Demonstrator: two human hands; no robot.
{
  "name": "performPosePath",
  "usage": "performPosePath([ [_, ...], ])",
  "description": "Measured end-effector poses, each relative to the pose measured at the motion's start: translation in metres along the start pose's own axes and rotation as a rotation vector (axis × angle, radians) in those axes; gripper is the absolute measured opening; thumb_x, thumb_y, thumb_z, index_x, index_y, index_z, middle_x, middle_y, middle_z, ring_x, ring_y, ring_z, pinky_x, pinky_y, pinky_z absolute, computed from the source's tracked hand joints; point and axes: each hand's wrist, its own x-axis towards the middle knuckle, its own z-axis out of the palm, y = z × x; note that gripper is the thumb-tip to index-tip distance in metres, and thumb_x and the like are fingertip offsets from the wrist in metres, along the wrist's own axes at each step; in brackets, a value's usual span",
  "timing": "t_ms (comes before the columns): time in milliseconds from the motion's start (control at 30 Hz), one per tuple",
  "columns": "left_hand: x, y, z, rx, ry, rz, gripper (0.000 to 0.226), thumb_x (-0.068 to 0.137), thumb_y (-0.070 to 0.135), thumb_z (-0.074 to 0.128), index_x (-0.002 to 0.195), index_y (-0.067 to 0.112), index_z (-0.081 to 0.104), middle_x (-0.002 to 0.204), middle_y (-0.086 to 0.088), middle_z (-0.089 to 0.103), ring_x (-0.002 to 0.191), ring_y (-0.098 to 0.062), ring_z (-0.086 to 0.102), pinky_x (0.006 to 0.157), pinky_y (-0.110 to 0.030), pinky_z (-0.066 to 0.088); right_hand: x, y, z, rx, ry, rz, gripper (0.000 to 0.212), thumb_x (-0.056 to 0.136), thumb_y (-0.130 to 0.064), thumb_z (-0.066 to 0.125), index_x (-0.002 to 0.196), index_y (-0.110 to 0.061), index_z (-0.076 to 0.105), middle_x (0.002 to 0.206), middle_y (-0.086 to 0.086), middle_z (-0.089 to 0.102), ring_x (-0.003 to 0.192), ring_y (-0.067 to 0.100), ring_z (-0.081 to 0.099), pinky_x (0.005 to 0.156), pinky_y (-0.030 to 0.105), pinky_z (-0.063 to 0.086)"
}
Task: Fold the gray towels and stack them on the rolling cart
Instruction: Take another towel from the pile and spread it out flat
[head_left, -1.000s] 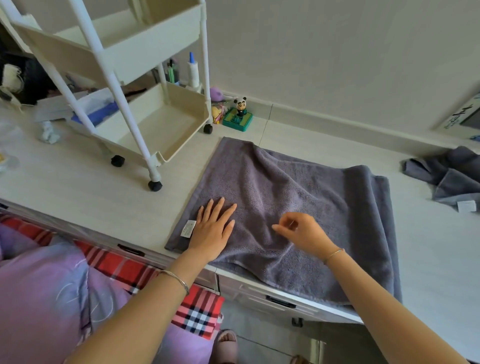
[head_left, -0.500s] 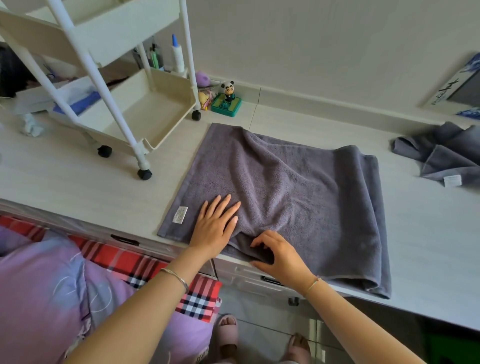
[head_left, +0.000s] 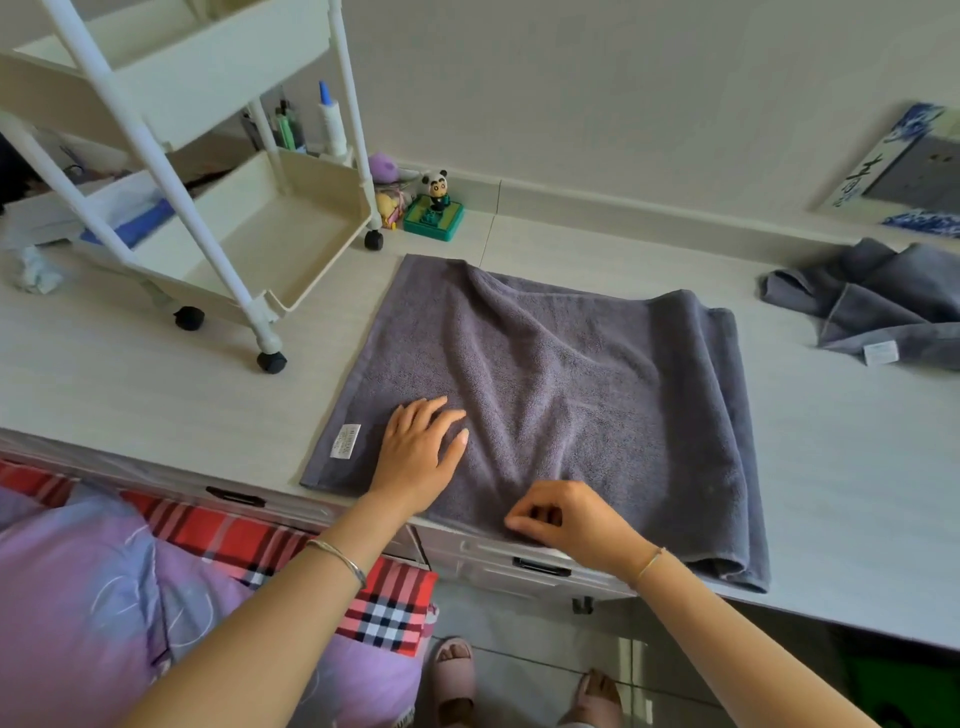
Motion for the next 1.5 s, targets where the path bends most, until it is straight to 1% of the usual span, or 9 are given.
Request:
performPosePath([
  [100,0.026,0.014,-0.010,-0.045,0.125,-0.020,0.058,0.090,0.047,0.021,0.110,0.012,0.063,0.115,-0.007,0.060,0.110,-0.029,0.053,0.099,-0.038,0.035,0.023,0.003,-0.033,0.161,0.180,0.135,0.010,0.087,-0.025,0.067,0.087,-0.018,0.074,0.073,-0.013,0.068,0.065,0.003,0.058,0.067,0.017,0.046],
  [200,0.060,0.030,-0.014,-0.070,0.135,-0.036,0.061,0.093,0.046,0.018,0.126,0.009,0.055,0.130,-0.011,0.055,0.122,-0.029,0.047,0.106,-0.038,0.030,0.050,0.017,-0.075,0.208,0.368,0.206,0.008,0.090,-0.019,0.063,0.087,-0.017,0.070,0.068,-0.016,0.063,0.059,-0.005,0.055,0.061,0.009,0.041],
  [367,0.117,0.039,0.002,-0.028,-0.053,-0.117,0.052,0.102,0.038,0.020,0.151,0.021,0.015,0.159,-0.003,0.009,0.147,-0.022,0.002,0.119,-0.042,-0.001,0.095,0.054,-0.123,0.124,0.399,0.301,0.021,0.092,-0.033,0.057,0.110,-0.024,0.060,0.117,-0.002,0.058,0.107,0.012,0.056,0.095,0.032,0.046],
  [533,0.128,0.017,0.020,0.127,-0.058,-0.159,0.067,0.092,0.054,0.000,0.151,0.024,0.008,0.160,-0.002,0.004,0.147,-0.022,-0.001,0.118,-0.041,-0.006,0.138,0.073,-0.141,0.007,0.354,0.297,0.037,0.092,-0.034,0.057,0.125,-0.017,0.053,0.133,0.002,0.050,0.125,0.017,0.044,0.103,0.026,0.031],
  [700,0.124,0.016,0.026,0.186,-0.011,-0.131,0.071,0.086,0.055,-0.008,0.151,0.028,0.004,0.160,-0.002,0.006,0.147,-0.022,0.001,0.117,-0.040,-0.006,0.187,0.083,-0.145,-0.188,0.265,0.263,0.040,0.093,-0.036,0.056,0.130,-0.019,0.052,0.133,0.007,0.052,0.124,0.026,0.044,0.106,0.043,0.034],
  [933,0.125,0.014,0.029,0.175,0.028,-0.136,0.065,0.092,0.054,0.001,0.151,0.027,0.005,0.159,-0.003,0.012,0.147,-0.023,0.006,0.118,-0.041,-0.001,0.220,0.100,-0.151,-0.568,0.203,0.257,0.034,0.093,-0.038,0.053,0.118,-0.015,0.056,0.122,0.010,0.050,0.119,0.030,0.037,0.103,0.037,0.024],
  [1133,0.124,0.015,0.030,0.197,0.041,-0.154,0.064,0.093,0.052,0.002,0.151,0.025,0.004,0.159,-0.004,0.012,0.147,-0.025,0.010,0.118,-0.044,0.003,0.227,0.101,-0.174,-0.438,0.553,0.183,0.017,0.094,-0.021,0.052,0.095,-0.004,0.053,0.100,0.014,0.057,0.098,0.034,0.046,0.086,0.034,0.028],
  [1333,0.128,0.015,0.031,0.254,-0.016,-0.165,0.070,0.089,0.055,-0.005,0.151,0.027,0.011,0.159,-0.004,0.009,0.147,-0.027,0.005,0.117,-0.048,-0.001,0.220,0.130,-0.182,-0.403,0.373,0.394,0.032,0.092,-0.036,0.056,0.115,-0.013,0.057,0.119,0.013,0.057,0.116,0.033,0.047,0.097,0.039,0.032],
  [1500,0.139,0.041,0.029,0.200,-0.030,-0.228,0.083,0.081,0.056,-0.013,0.152,0.019,0.010,0.160,-0.007,0.004,0.147,-0.028,-0.002,0.115,-0.047,-0.010,0.182,0.132,-0.214,-0.155,0.605,0.271,0.027,0.092,-0.027,0.059,0.113,-0.010,0.059,0.117,0.010,0.057,0.101,0.025,0.055,0.090,0.031,0.041],
])
